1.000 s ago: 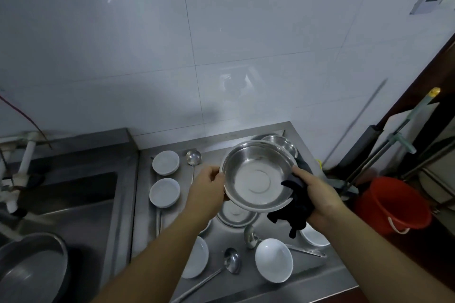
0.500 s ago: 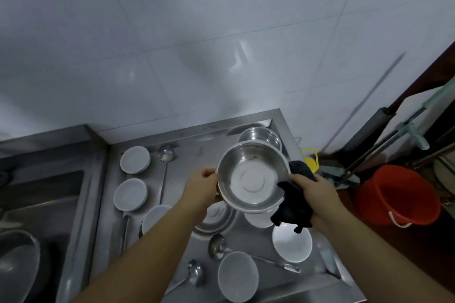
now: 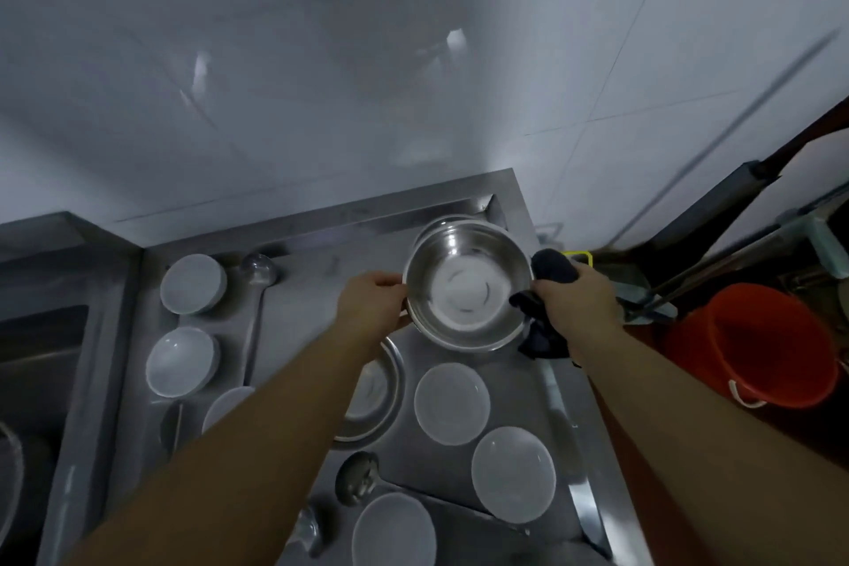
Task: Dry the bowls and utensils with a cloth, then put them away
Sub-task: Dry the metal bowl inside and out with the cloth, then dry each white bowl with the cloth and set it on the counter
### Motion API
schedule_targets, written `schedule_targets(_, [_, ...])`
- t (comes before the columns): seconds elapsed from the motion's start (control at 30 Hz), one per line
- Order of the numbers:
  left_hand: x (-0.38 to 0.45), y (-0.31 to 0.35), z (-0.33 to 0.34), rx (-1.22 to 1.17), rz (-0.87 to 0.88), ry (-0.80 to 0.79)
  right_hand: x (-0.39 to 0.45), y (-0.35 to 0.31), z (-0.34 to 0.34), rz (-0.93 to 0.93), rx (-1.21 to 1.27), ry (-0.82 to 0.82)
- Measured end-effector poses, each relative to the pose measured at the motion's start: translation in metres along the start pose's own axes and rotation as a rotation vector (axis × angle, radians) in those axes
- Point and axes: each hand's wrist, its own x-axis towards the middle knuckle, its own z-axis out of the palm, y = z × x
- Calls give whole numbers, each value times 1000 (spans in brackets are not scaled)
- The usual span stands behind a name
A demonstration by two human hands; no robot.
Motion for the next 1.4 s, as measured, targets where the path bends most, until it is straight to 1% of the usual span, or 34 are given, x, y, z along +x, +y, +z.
schedule_targets(0.07, [21,2,7,23,15,19,17,-1,9,16,-6,6])
schedule_targets(0.2, [63,0,16,74,40,68,52,2,30,10,-133,-3])
schedule_targets(0.4, [109,-11,25,256,97,93,88,11,59,-8,-314,-2])
schedule_targets(0.57, [129,-17,32,439,152,146,105,17,75,15,-334,-17])
schedule_targets(0.8, [144,-25,30,463,157,180,113,19,88,-51,-391,27])
schedule_targets(0.97, [152,-22,28,491,168,205,120,19,96,-56,-386,8])
schedule_targets(1.07, [150,-20,27,505,165,213,119,23,91,-56,-376,24])
schedule_targets(1.13, [143,-21,24,502,163,203,114,27,84,-55,-361,42])
schedule_targets(1.2, [130,-26,21,500,145,159,106,33,75,-63,-340,42])
schedule_targets(1.4, [71,-65,12,551,90,-60,63,60,47,-41,-310,-10])
